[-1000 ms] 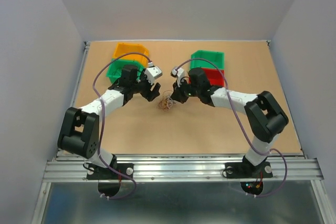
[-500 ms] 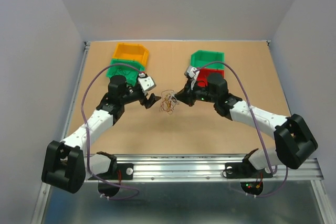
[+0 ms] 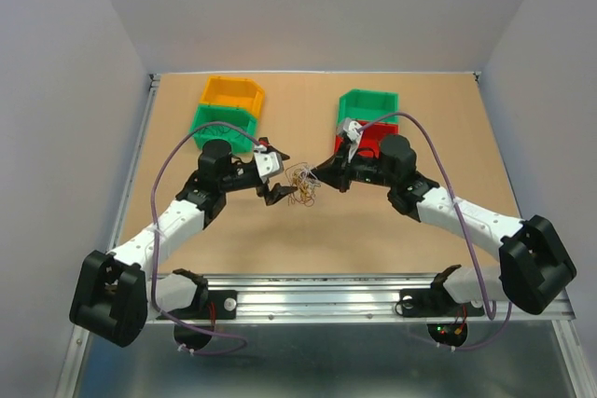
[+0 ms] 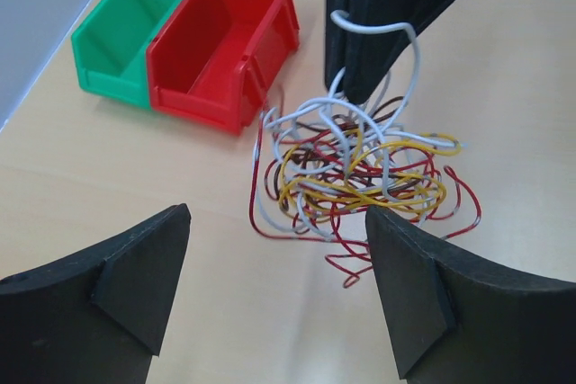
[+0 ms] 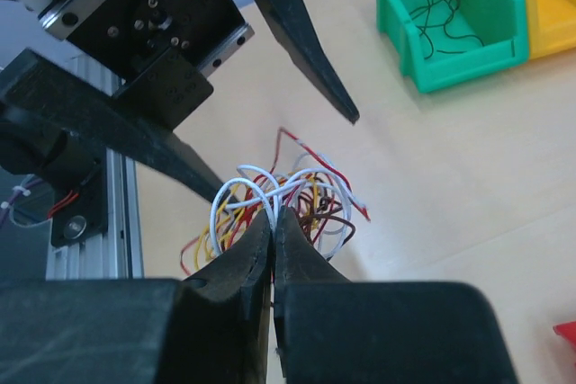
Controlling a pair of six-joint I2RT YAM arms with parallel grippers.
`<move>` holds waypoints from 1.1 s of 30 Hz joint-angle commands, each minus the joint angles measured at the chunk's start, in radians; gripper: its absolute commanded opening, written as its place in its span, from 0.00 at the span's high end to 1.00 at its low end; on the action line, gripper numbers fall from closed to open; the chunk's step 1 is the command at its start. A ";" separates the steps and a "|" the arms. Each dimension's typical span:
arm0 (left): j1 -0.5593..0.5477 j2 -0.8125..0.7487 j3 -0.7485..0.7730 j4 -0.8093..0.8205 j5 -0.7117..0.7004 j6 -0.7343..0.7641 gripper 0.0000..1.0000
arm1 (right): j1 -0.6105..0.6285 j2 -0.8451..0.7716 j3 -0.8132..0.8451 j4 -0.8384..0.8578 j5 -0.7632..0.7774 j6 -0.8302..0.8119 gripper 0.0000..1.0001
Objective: Untangle the cables
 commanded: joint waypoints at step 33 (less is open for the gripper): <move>0.099 0.095 0.082 0.059 -0.446 -0.127 1.00 | 0.004 -0.730 -0.342 0.061 0.890 0.157 0.99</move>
